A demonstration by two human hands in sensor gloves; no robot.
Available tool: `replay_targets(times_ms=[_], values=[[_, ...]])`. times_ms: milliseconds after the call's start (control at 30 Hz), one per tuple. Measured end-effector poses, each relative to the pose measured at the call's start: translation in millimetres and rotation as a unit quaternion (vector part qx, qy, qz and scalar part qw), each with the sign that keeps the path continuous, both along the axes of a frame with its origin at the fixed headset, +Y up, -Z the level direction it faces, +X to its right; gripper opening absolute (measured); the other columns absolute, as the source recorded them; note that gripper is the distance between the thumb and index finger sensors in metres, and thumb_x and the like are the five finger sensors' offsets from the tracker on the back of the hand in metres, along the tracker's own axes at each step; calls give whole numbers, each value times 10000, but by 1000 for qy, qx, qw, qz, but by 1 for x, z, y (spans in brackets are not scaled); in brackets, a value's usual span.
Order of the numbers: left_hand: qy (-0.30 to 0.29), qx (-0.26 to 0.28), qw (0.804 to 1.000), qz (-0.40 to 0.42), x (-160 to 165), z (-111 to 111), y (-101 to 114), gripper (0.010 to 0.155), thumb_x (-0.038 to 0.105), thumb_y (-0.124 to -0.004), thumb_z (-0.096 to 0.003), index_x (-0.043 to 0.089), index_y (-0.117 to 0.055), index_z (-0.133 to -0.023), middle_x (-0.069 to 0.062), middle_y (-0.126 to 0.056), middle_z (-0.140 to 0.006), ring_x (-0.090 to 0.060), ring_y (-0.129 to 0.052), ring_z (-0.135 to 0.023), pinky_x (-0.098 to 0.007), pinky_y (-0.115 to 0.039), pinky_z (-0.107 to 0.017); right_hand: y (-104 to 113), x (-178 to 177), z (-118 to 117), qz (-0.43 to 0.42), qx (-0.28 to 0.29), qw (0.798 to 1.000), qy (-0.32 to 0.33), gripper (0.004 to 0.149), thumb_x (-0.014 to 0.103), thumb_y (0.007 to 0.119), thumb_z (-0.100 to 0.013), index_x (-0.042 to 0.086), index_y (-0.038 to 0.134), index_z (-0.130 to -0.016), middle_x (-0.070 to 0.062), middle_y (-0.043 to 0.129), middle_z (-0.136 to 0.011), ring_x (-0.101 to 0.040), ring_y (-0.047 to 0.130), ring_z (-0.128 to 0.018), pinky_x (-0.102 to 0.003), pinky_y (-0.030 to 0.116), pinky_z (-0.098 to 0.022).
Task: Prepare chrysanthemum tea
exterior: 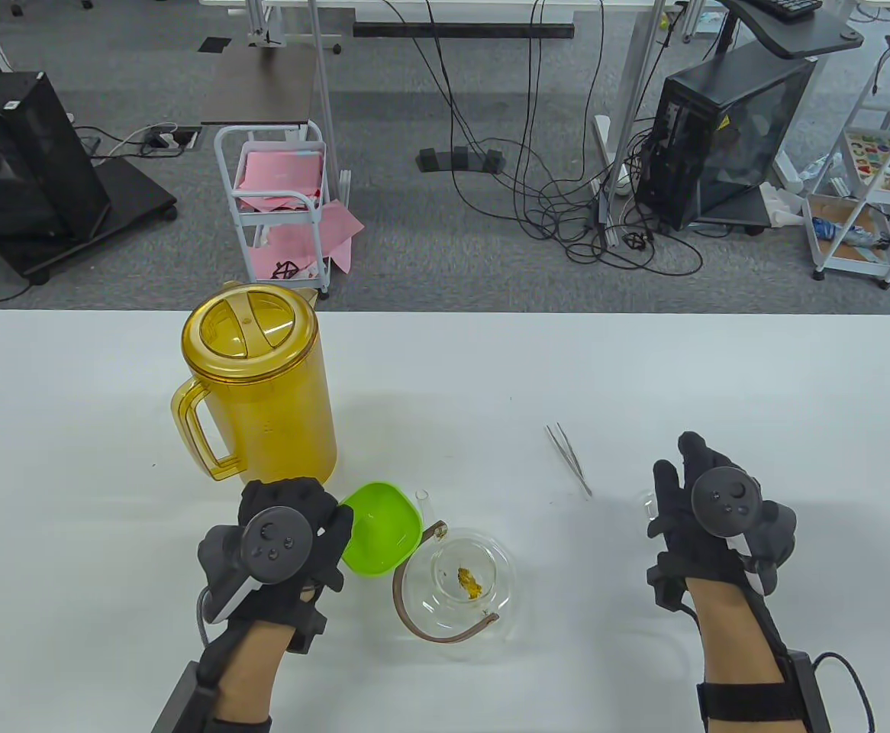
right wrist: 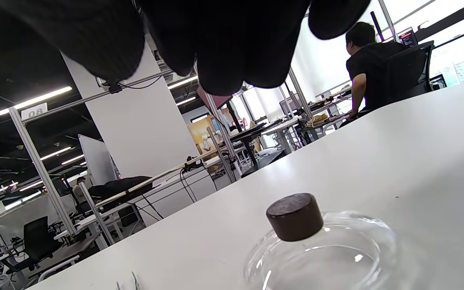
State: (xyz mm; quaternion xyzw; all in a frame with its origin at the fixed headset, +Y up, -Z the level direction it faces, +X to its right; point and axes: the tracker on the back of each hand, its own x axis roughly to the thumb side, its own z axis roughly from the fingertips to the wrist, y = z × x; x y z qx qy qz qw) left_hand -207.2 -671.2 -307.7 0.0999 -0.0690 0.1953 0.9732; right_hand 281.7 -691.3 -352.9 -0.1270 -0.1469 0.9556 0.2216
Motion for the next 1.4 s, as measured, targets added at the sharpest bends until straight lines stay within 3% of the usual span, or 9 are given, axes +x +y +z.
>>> replay_targets(times_ms=[533,1067,1400], values=[[22,-22,999,10,-11,-7,-9,406,481,-792,-578,150,-935,-764,-141,-862,-986,-467,-718,-936,-721,-388,-747,-6,-3,-2,3,-12,1000,10,601,498,749,-561,219,649,-1084,-77,719,-1038,-400,731,-993,-682,484,-717],[87,-150,982,-75,-17,-41,-73,440,476,-778,-580,134,-963,-784,-169,-917,-879,-467,-780,-815,-730,-392,-728,-7,-4,-1,-3,0,1000,13,588,495,745,-563,223,658,-1077,-71,724,-1034,-393,732,-994,-679,483,-720],[82,-151,983,-60,-19,-38,-73,542,541,-745,-578,148,-885,-924,-184,-874,-952,-480,-746,-865,-728,-390,-727,-8,-3,-1,-7,-1,1000,12,586,495,745,-562,224,664,-1074,-71,726,-1032,-393,732,-994,-681,483,-719]])
